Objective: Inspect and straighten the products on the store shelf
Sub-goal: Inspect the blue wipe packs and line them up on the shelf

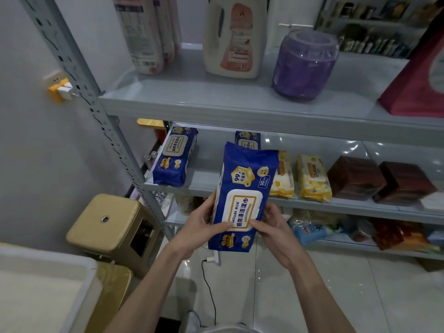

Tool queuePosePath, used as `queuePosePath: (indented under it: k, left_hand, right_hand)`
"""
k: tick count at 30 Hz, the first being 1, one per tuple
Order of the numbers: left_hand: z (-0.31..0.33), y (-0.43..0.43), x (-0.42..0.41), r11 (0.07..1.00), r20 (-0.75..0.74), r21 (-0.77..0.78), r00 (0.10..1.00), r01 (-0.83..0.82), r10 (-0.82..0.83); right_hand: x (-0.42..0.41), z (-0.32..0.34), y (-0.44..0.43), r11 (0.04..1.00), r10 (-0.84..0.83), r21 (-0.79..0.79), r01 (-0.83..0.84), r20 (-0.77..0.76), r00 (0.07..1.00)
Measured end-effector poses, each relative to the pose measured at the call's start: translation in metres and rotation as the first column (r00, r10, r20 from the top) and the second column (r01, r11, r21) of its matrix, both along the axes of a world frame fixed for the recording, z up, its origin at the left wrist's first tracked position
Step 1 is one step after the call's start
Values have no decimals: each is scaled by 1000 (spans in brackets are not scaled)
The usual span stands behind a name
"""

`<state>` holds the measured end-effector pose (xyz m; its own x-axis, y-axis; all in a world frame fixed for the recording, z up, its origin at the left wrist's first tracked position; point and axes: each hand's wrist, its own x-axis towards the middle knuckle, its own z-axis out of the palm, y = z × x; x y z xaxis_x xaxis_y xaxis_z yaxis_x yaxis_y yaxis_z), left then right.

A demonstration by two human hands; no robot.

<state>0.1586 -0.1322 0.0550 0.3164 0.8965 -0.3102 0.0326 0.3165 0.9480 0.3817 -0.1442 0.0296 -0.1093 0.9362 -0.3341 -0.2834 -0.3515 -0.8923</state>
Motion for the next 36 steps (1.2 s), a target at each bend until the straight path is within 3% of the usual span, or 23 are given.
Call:
queuePosePath:
  k: [7,16,22,27,36]
  left_hand:
    - [6,6,-5,1000,-7,-17,1000,-21,21]
    - [7,4,-19,993,68,-115,997,-38,46]
    - [13,1,-17,989,77,-123,993,-85,94]
    - [9,-4,-25,979,135,-194,987,-60,87]
    - [18,-6,-24,979,149,-194,984,-67,97]
  right_hand:
    - [-16,11,-3,995,-54,98,34,210,976]
    - [-36,27,-17,976,-110,211,47,296,949]
    - [-43,33,-19,974,-120,217,63,259,958]
    - [-43,28,-19,983,-170,93,157,161,972]
    - [-31,35,-22,989,-145,-9,146,63,987]
